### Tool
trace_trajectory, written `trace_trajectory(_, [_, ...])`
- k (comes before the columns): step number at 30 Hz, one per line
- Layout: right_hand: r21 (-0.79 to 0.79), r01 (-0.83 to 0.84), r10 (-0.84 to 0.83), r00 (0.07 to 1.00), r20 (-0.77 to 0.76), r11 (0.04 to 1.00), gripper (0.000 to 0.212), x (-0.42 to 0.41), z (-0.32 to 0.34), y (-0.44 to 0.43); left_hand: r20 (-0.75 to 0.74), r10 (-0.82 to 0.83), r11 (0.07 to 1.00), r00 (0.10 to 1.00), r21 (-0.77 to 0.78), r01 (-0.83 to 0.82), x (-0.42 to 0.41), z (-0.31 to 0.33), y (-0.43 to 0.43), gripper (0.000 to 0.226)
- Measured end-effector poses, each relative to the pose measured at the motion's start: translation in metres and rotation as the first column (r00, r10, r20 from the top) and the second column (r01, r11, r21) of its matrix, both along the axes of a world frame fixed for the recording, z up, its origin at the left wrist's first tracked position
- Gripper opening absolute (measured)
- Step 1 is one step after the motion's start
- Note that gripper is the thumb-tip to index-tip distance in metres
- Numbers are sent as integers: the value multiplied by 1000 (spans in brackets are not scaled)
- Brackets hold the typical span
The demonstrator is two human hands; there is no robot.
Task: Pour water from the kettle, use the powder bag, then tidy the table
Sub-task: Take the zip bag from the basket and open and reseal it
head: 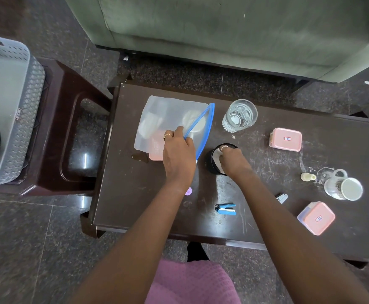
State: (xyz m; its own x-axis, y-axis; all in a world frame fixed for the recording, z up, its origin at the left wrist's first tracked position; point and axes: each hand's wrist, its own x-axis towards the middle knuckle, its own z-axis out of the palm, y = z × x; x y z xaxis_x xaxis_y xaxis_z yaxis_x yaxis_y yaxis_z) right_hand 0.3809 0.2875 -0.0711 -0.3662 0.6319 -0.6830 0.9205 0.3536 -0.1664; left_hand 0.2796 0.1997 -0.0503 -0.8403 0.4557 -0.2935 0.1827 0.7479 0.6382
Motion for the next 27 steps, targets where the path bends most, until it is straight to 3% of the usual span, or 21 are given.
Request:
trace_trajectory(4, [8,41,-41,999,17,999,25,-1,2,1,4,-11,1000,1000,1,11,2,0,1,36])
trace_trajectory(11, [316,-12,-30,991,128,949,29,0,3,-3,-2,-7,1000,1000,-4,7,1,2,2,36])
trace_trajectory(24, [353,-62,12,990,144,933,21,12,-5,-4,-8,-8,1000,1000,6,8,-1,5,-2,36])
trace_trajectory(27, [409,-16,-19,997,80,912,15,5,7,-4,-16,5,1000,1000,8,-5,-3,8,-4,36])
